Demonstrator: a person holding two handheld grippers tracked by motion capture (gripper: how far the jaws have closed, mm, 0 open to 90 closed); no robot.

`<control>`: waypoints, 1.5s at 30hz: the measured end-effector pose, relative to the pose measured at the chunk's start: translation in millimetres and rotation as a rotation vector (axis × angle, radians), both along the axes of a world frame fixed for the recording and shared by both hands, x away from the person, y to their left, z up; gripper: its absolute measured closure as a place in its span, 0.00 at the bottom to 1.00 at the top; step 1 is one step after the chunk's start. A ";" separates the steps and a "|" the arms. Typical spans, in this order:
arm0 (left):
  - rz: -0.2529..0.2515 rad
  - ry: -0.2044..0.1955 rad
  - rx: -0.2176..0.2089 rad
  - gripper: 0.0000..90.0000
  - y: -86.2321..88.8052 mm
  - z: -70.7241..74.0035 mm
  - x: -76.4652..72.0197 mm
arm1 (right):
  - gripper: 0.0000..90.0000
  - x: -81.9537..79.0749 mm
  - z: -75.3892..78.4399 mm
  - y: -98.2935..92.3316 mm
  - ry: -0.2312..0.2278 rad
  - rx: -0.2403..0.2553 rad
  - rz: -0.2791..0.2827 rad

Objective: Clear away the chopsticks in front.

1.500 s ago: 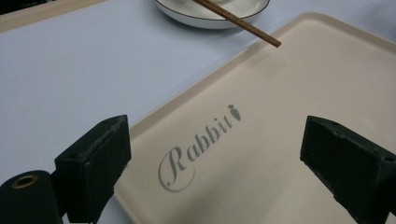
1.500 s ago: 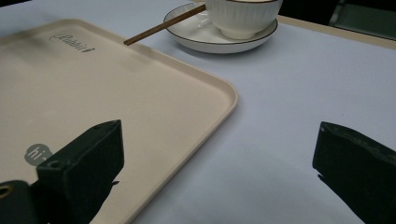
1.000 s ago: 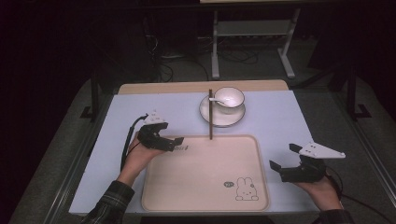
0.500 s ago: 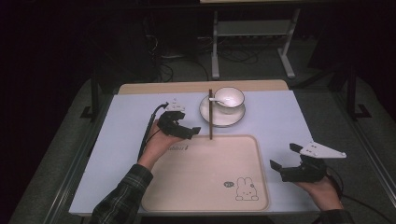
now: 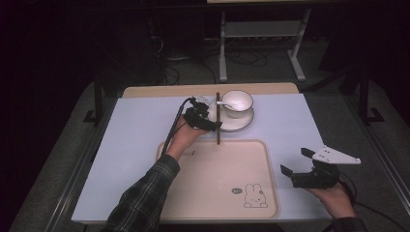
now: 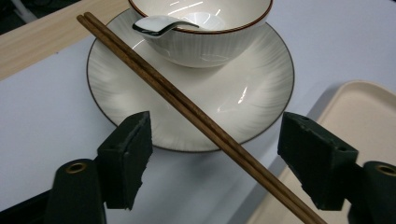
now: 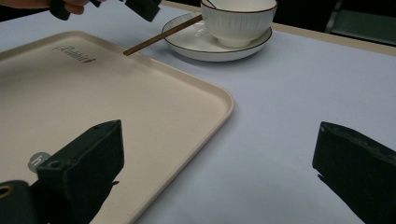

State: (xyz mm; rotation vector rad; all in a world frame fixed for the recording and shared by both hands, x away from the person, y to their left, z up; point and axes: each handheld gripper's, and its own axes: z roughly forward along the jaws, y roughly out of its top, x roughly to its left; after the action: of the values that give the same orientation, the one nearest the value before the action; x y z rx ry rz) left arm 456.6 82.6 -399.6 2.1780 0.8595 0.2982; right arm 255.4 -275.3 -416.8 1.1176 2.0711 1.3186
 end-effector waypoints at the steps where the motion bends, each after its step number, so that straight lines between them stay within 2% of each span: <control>1: 0.002 0.015 0.012 0.33 -5.3 -3.0 5.6 | 0.02 0.0 0.0 -0.9 -0.002 0.001 -0.001; 7: 0.011 0.033 0.044 0.39 -14.8 -10.4 17.0 | 0.02 0.0 0.3 -1.9 -0.004 0.007 -0.003; 9: 0.024 0.051 0.061 0.43 -18.1 -14.3 23.1 | 0.02 -0.1 0.4 -2.2 -0.005 0.010 -0.005; 17: 0.036 0.057 0.089 0.53 -21.7 -20.3 29.4 | 0.02 -0.5 0.8 -3.1 -0.009 0.014 -0.006; 22: 0.059 0.057 0.082 0.63 -20.9 -21.8 35.6 | 0.02 -0.6 1.4 -3.7 -0.013 0.018 -0.010; 29: 0.082 0.058 0.104 0.69 -18.6 -25.0 46.0 | 0.02 -0.5 1.6 -4.4 -0.014 0.019 -0.011; 34: 0.101 0.045 0.115 0.75 -17.2 -25.4 52.6 | 0.02 -1.0 1.9 -4.3 -0.014 0.020 -0.012; 42: 0.118 0.038 0.098 0.84 -14.7 -27.6 60.7 | 0.02 -1.3 2.4 -5.3 -0.017 0.024 -0.013; 45: 0.121 0.038 0.091 0.83 -13.9 -27.5 61.7 | 0.02 -1.4 2.4 -5.4 -0.018 0.024 -0.013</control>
State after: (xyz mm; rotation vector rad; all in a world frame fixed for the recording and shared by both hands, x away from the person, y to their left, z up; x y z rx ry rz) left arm 518.3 68.7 -427.1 2.2256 1.0189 0.3621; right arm 254.1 -280.7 -414.4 1.1238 2.0368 1.3457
